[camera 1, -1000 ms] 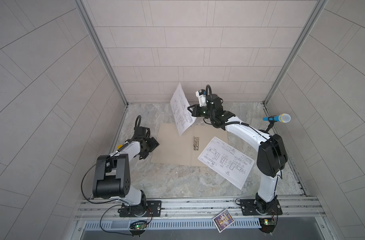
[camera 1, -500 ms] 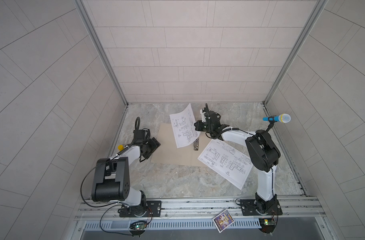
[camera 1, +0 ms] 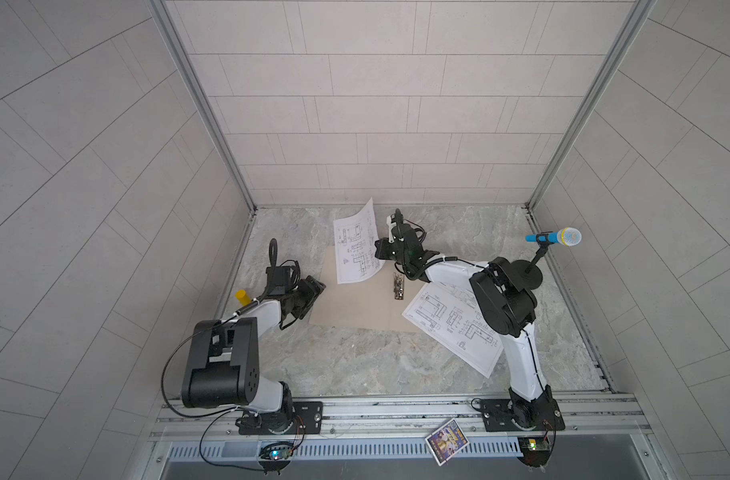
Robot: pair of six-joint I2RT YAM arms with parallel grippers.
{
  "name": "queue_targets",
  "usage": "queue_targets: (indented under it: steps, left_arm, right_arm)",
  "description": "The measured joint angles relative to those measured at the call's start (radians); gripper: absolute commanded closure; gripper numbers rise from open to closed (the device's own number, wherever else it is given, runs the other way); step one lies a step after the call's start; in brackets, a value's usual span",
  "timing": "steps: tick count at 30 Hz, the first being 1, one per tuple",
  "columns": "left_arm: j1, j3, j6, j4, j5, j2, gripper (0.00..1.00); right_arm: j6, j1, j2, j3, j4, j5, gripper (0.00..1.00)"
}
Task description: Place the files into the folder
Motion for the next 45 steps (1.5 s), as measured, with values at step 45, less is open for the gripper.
queue_targets:
  steps: [45]
  left_arm:
    - [0.0, -0.02, -0.026, 0.024, 0.08, 0.002, 0.19]
  right_arm:
    - [-0.201, 0.017, 0.085, 0.012, 0.207, -0.17, 1.0]
